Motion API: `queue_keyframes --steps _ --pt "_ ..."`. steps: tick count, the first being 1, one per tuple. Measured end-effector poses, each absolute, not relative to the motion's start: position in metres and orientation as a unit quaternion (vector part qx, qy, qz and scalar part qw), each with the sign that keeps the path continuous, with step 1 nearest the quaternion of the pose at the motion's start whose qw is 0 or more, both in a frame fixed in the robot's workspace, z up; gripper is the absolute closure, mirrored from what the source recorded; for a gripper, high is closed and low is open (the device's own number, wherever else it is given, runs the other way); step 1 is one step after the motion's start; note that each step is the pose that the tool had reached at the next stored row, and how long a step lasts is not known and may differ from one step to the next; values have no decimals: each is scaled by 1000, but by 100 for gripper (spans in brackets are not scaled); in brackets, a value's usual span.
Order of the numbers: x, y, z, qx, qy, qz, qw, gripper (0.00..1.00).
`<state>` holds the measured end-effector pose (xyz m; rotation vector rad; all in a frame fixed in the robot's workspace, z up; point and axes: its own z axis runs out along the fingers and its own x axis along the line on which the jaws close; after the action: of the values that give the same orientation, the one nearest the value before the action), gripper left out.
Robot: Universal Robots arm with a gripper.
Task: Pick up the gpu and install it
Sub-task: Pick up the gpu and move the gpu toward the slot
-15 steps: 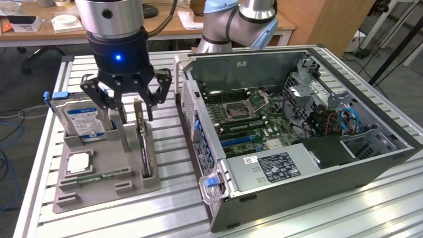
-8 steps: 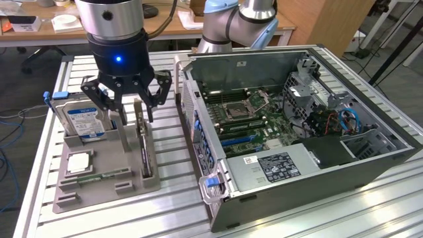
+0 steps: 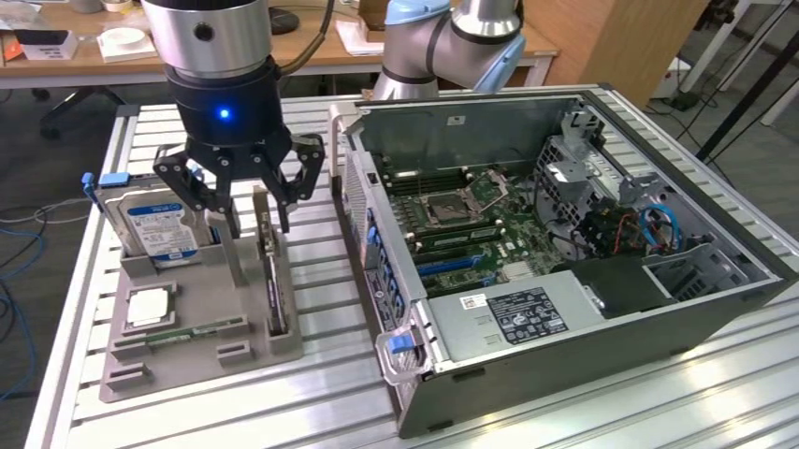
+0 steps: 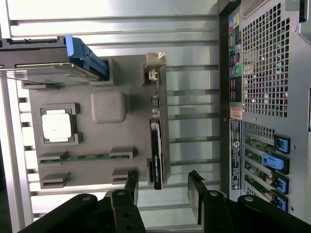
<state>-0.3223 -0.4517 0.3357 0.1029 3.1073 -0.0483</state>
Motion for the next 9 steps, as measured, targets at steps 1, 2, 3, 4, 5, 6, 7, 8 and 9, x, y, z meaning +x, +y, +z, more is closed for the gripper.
queue_keyframes --steps 1,2,3,4,5,6,7,8,9 --pt "-322 -452 336 33 999 -16 16 47" --pt "-322 -452 336 33 999 -15 16 47" --pt "-322 -452 336 33 999 -15 16 47" --pt "-322 -452 336 33 999 -16 16 47" --pt "-322 -452 336 33 999 -15 16 47" --pt "-322 -452 335 33 999 -15 16 47" --pt "-322 -452 335 33 999 -15 16 47" --pt "-322 -452 335 33 999 -15 16 47" --pt "-322 -452 334 33 999 -15 16 47"
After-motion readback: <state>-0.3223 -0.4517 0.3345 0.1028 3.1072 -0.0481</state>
